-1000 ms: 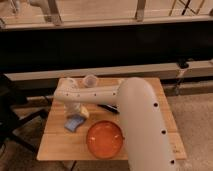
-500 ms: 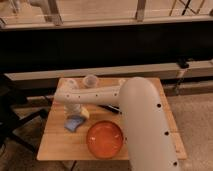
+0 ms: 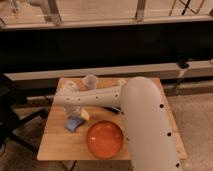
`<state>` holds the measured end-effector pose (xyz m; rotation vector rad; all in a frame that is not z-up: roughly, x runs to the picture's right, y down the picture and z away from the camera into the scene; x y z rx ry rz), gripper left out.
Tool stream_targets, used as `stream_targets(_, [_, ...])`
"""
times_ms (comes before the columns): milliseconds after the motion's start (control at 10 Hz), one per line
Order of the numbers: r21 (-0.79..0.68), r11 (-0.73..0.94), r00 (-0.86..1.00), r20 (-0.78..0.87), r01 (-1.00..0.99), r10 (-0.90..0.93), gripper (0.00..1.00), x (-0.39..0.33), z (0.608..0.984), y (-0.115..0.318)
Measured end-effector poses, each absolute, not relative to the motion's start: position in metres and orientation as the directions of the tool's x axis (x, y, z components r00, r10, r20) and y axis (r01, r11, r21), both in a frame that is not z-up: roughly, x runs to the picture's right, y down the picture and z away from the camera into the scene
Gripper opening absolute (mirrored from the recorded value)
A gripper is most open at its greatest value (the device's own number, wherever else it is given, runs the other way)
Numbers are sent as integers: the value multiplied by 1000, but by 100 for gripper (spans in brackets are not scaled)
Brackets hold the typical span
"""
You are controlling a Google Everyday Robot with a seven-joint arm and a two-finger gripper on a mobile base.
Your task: Wipe the white sponge on the table
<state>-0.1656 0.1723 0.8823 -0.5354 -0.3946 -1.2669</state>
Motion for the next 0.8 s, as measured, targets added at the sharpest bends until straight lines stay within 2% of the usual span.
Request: stream_targets(800, [-233, 314, 391, 562, 921, -729, 80, -164, 884, 176])
